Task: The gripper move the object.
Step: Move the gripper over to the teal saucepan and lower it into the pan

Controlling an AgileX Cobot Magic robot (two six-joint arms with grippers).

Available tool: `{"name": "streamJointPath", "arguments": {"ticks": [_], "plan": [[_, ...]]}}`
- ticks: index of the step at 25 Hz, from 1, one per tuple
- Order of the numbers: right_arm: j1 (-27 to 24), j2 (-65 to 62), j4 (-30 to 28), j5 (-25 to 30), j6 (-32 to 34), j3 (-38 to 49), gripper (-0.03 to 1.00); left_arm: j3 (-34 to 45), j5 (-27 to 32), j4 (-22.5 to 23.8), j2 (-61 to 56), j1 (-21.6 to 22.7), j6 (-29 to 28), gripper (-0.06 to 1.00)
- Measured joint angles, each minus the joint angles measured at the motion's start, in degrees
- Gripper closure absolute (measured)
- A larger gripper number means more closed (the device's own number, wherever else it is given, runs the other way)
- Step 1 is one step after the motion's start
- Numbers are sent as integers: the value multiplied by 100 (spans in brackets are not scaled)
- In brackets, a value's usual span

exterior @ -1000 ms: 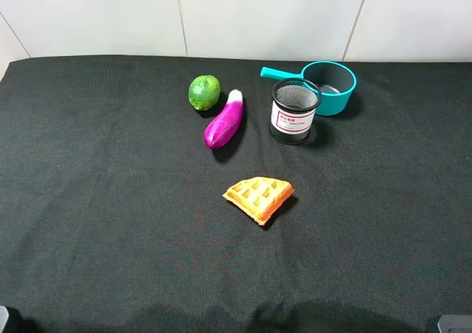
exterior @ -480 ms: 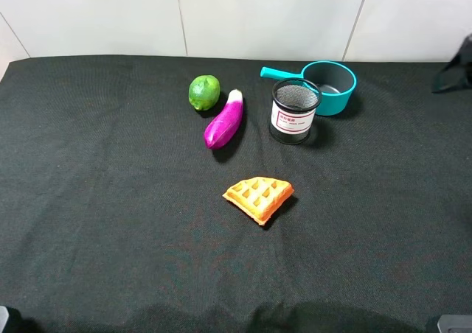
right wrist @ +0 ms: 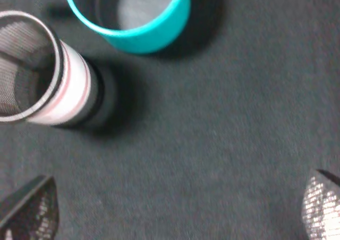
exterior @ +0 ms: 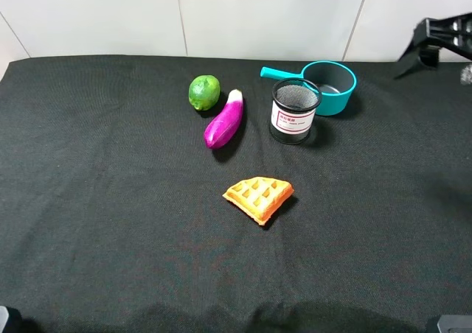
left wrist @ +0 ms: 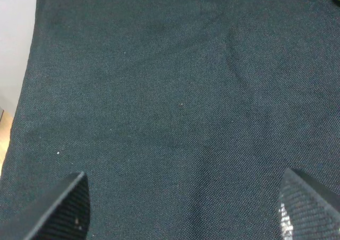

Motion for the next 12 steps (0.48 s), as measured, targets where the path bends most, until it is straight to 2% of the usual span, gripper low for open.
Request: {"name": "streamJointPath", "arguments": {"ticks": [12], "plan": [[173,1381,-442,17,0,-1313,27,0,0,0,0,0,0,18]]}}
